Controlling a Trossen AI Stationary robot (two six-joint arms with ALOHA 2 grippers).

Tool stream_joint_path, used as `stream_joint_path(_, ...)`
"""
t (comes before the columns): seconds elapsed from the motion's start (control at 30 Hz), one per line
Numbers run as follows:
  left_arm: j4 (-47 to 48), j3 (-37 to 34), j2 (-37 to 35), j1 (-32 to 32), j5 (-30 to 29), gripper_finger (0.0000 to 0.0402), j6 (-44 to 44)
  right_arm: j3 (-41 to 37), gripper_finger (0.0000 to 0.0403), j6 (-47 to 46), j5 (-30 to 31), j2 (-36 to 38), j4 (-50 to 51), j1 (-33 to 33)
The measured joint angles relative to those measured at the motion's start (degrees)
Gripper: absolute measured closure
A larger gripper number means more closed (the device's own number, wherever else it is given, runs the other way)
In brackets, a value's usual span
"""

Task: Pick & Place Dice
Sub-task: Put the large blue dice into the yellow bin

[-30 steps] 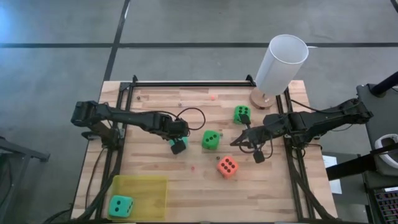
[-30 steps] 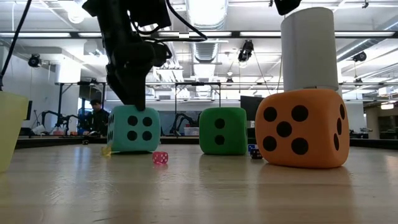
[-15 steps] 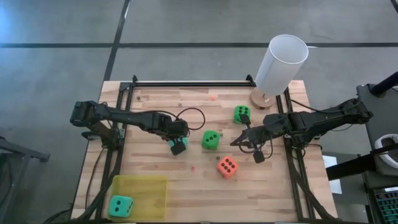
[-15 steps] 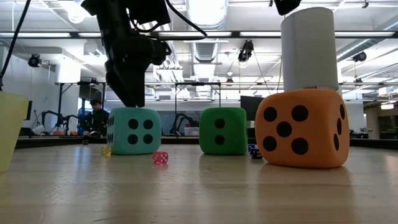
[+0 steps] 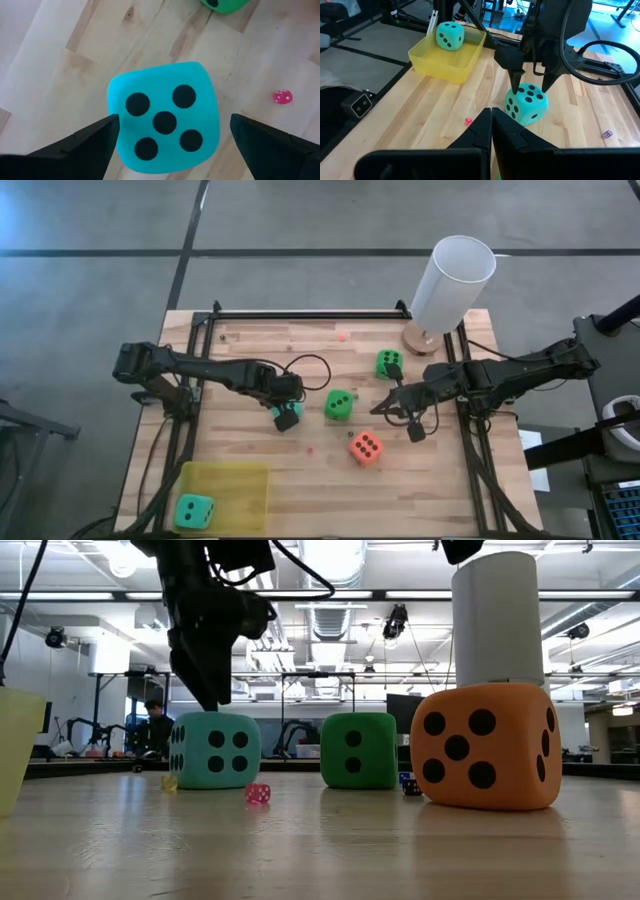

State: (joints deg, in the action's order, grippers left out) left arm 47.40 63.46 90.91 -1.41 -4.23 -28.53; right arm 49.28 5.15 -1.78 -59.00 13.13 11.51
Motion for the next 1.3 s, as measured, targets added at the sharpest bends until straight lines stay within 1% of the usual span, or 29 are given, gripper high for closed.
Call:
stream_joint_path(0.17, 0.67, -0.04, 0.0, 0.0, -0.24, 0.0019, -2.65, 0.0, 0.0394, -0.02, -0.02, 0.0, 0.02, -0.02)
stream_joint_path(0.37, 0.69, -0.04, 0.0, 0.02, -0.6, 0.0019, -2.99, 0.0, 0.0394, -0.02, -0.02, 0.0, 0.02, 0.0)
stream_joint_path(0.6, 0.71, -0.04, 0.0, 0.07, -2.79, 0.002, -3.25, 0.0, 0.0394, -0.02, -0.02, 0.0, 0.02, 0.0)
stream_joint_path(0.73, 0.74, -0.04, 0.0, 0.07, -2.82, 0.0018, -4.96, 0.0, 0.0394, -0.02, -0.02, 0.0, 0.02, -0.01)
stream_joint_path(1.3, 0.69, -0.04, 0.31, 0.04, -2.82, 0.0017, -4.94, 0.0, 0.0394, -0.02, -0.04, 0.0, 0.04, 0.0)
